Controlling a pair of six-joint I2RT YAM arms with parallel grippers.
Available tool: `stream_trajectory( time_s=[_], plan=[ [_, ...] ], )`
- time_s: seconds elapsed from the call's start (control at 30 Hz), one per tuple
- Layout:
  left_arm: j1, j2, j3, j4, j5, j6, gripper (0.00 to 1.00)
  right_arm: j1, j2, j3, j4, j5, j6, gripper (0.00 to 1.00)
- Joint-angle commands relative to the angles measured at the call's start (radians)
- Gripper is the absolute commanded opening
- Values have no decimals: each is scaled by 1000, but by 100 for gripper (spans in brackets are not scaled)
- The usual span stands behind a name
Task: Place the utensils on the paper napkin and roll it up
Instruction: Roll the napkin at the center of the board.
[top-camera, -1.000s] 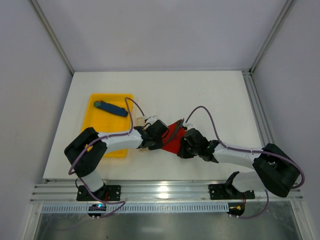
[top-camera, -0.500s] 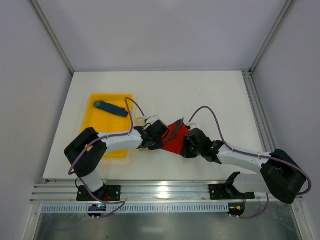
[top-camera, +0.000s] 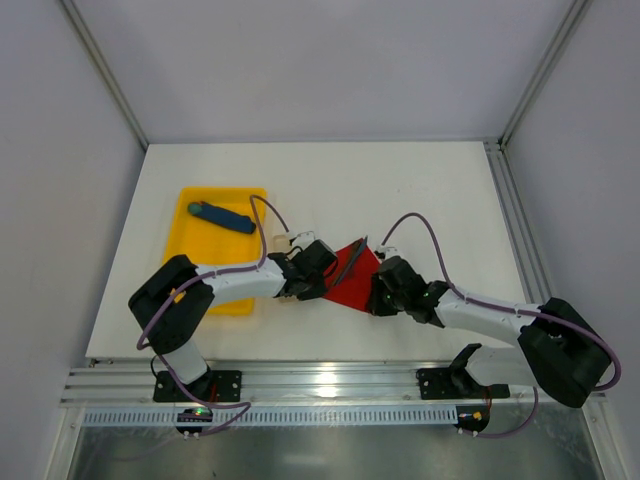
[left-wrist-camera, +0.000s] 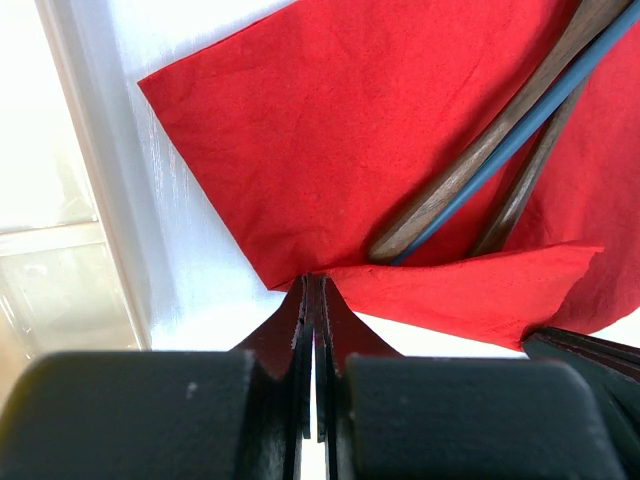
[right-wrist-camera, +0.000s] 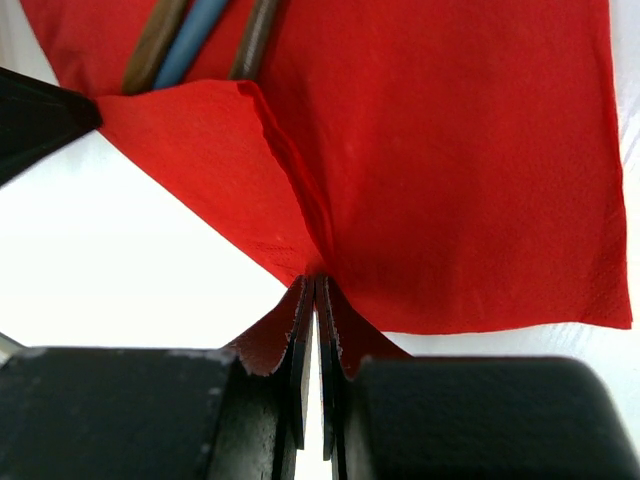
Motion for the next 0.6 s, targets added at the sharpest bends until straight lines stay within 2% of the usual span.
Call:
stream_trajectory(
  time_s=[0.0,0.27,0.33,0.43,0.57],
  plan=[
    [-2,9,-7,-84,-58,1,0,-3,4,-18,16,22,3,13],
    [-3,-10,36,-117,-53,9,1,-4,2,-15,2,32,5,13],
    [-3,-34,50,-131,-56,15,4,-6,1,-9,-5,30,0,13],
    [-2,-63,82,-148,-59,45,16,-6,-4,-6,-13,26,-3,13],
    [-3,-79,131,-131,8,105,21,-6,-13,2,-24,22,-9,13]
  ],
)
